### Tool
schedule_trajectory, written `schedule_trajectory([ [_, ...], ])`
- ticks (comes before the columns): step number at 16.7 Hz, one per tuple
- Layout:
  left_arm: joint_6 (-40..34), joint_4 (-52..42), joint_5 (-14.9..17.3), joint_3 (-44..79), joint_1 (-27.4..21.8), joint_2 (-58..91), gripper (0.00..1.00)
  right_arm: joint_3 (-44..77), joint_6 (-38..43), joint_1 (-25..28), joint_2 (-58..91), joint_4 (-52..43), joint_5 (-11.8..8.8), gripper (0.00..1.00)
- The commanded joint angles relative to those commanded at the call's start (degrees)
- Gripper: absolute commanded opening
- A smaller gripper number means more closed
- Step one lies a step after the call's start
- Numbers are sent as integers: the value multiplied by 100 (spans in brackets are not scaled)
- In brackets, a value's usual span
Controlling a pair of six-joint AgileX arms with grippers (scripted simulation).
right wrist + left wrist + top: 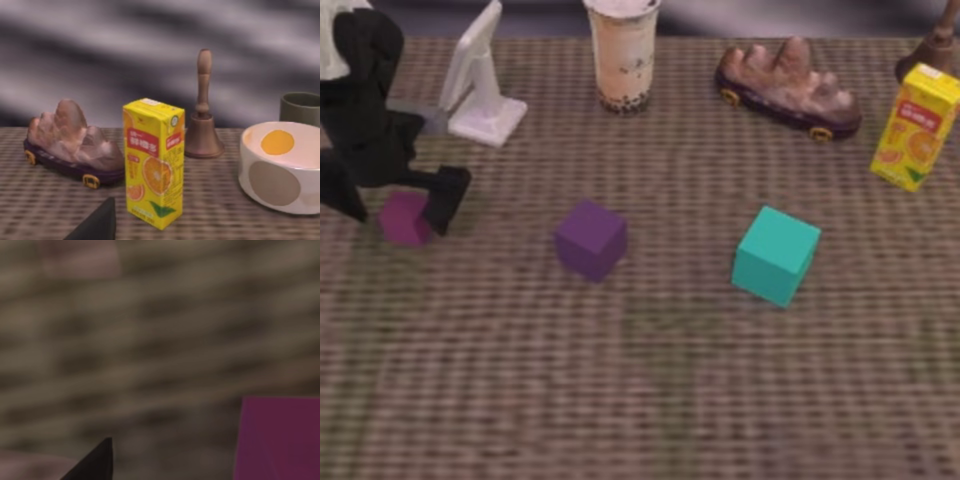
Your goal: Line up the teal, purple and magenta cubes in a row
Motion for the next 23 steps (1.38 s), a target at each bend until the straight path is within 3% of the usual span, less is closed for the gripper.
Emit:
schedule_trajectory([
  [3, 0, 2, 0, -2, 0, 1, 100, 0, 0, 0, 0, 0, 0, 100],
  [16, 0, 2, 0, -2, 0, 1, 2, 0, 0, 0, 0, 0, 0, 100],
  [23, 0, 2, 0, -2, 0, 1, 0, 0, 0, 0, 0, 0, 0, 100],
])
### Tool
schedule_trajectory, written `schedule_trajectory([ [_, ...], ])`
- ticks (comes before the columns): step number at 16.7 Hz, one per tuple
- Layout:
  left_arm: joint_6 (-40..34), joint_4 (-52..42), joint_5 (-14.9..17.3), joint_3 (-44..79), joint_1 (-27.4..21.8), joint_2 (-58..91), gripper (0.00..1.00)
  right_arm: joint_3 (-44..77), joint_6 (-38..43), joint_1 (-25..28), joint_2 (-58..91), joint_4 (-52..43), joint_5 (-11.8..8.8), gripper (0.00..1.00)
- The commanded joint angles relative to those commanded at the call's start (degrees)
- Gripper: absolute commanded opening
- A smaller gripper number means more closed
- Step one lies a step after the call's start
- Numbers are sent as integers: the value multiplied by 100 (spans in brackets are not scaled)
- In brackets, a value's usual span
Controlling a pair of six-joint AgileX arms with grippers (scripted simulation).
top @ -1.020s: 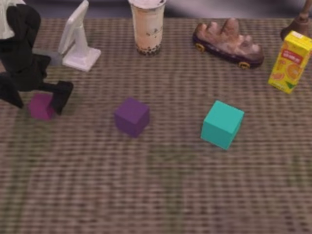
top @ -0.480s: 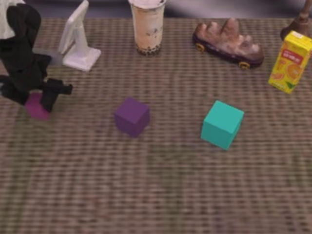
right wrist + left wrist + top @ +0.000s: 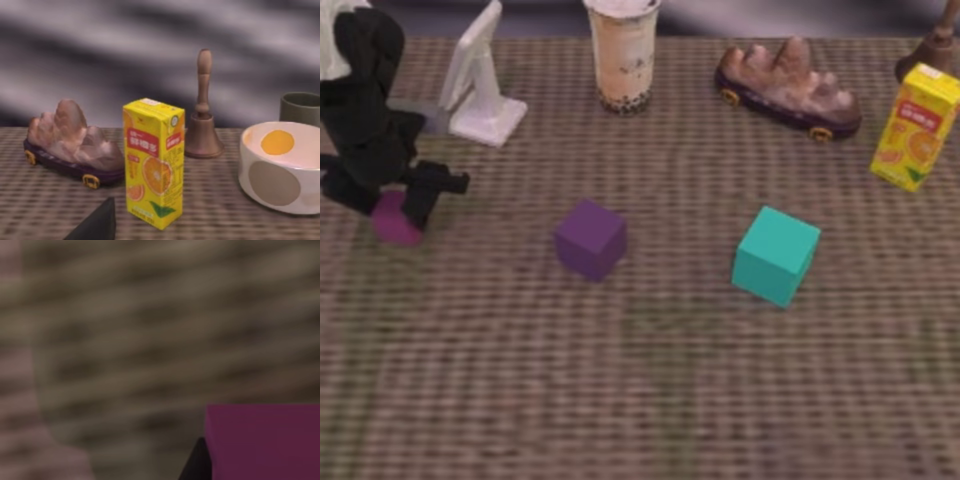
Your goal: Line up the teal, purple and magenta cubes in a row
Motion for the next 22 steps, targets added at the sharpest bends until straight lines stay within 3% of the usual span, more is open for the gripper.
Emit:
schedule_trajectory([
  [4, -12, -160, 31, 153, 9, -208, 0, 0, 0, 0, 0, 0, 0, 100],
  [11, -30, -1400, 29, 1023, 111, -548, 0, 0, 0, 0, 0, 0, 0, 100],
  [16, -31, -1419, 26, 1046, 70, -540, 0, 0, 0, 0, 0, 0, 0, 100],
  [19, -397, -1546, 11, 1293, -288, -399, 0, 0, 0, 0, 0, 0, 0, 100],
  [22, -1298, -1798, -20, 1757, -1048, -144, 0, 0, 0, 0, 0, 0, 0, 100],
])
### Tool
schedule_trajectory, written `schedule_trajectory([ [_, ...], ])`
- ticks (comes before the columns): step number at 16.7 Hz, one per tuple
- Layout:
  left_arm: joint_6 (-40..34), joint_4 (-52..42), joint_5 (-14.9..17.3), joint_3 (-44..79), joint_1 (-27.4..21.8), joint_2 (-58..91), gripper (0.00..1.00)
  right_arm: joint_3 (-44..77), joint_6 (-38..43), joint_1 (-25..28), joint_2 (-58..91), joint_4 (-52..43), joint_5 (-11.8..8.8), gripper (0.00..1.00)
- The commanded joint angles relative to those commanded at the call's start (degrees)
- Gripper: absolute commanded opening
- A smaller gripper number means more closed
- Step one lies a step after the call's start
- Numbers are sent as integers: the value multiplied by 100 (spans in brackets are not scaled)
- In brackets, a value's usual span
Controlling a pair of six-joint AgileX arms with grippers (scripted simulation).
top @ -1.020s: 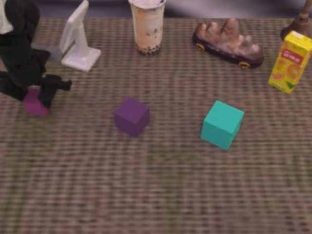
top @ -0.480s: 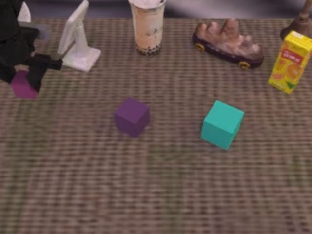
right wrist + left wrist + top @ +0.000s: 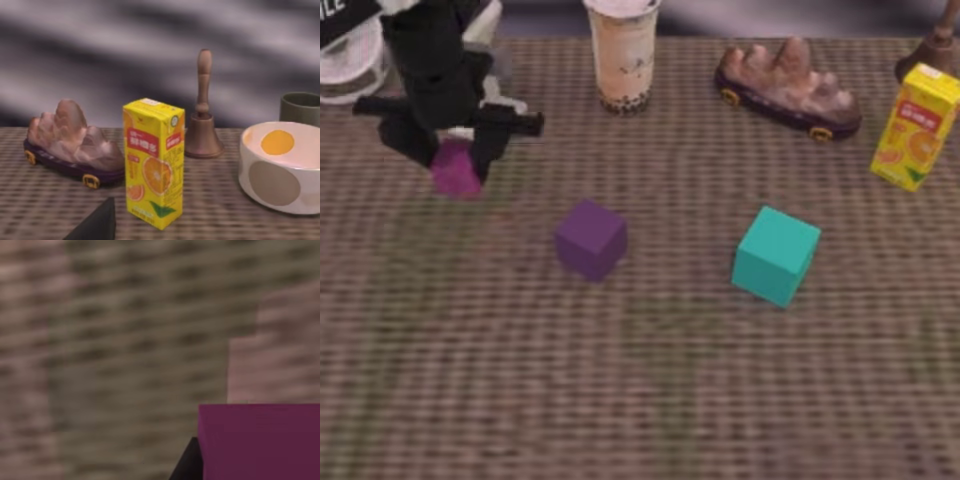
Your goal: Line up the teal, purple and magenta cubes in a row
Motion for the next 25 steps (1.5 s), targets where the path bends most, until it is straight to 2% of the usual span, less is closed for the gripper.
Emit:
schedule_trajectory([
  [8, -3792, -836, -70, 1373, -2790, 709, 0, 0, 0, 0, 0, 0, 0, 100],
  [12, -4898, -1044, -119, 1812, -3788, 822, 0, 0, 0, 0, 0, 0, 0, 100],
  [14, -5081, -1070, -134, 1887, -3964, 822, 0, 0, 0, 0, 0, 0, 0, 100],
  [20, -5064, -962, -132, 1775, -3959, 796, 0, 0, 0, 0, 0, 0, 0, 100],
  [25, -5072, 106, -132, 717, -3944, 805, 0, 0, 0, 0, 0, 0, 0, 100],
])
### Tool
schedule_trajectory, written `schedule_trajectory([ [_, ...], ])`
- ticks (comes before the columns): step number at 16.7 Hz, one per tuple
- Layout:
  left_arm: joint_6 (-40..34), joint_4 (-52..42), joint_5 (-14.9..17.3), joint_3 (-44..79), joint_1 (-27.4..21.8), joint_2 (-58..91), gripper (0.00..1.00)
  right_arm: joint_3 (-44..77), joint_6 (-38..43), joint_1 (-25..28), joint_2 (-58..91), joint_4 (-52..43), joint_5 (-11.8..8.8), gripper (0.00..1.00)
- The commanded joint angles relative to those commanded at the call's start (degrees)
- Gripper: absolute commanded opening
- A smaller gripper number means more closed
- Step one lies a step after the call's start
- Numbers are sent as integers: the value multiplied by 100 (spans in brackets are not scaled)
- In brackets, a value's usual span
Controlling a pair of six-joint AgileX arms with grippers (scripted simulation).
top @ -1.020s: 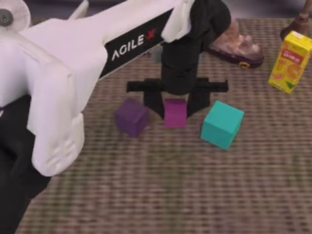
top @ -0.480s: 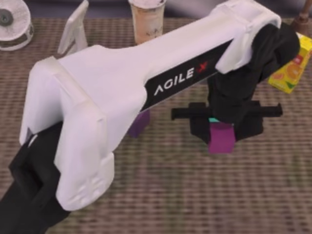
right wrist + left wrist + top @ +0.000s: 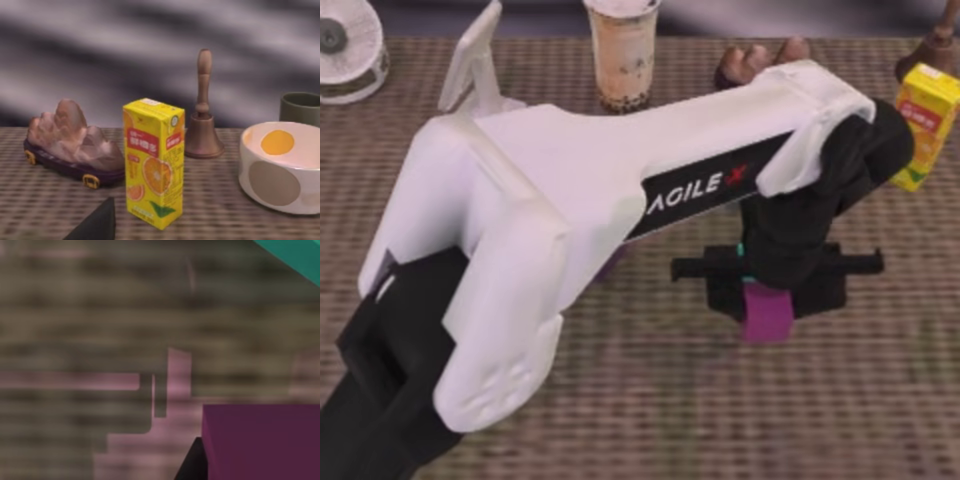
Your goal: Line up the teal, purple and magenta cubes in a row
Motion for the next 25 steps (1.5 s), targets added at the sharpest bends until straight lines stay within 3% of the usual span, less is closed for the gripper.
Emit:
schedule_trajectory([
  [7, -1, 407, -3, -404, -11, 23, 0, 0, 0, 0, 0, 0, 0, 100],
  [20, -1, 407, -3, -404, -11, 23, 98, 0, 0, 0, 0, 0, 0, 100],
  [25, -1, 407, -3, -404, -11, 23, 100, 0, 0, 0, 0, 0, 0, 100],
])
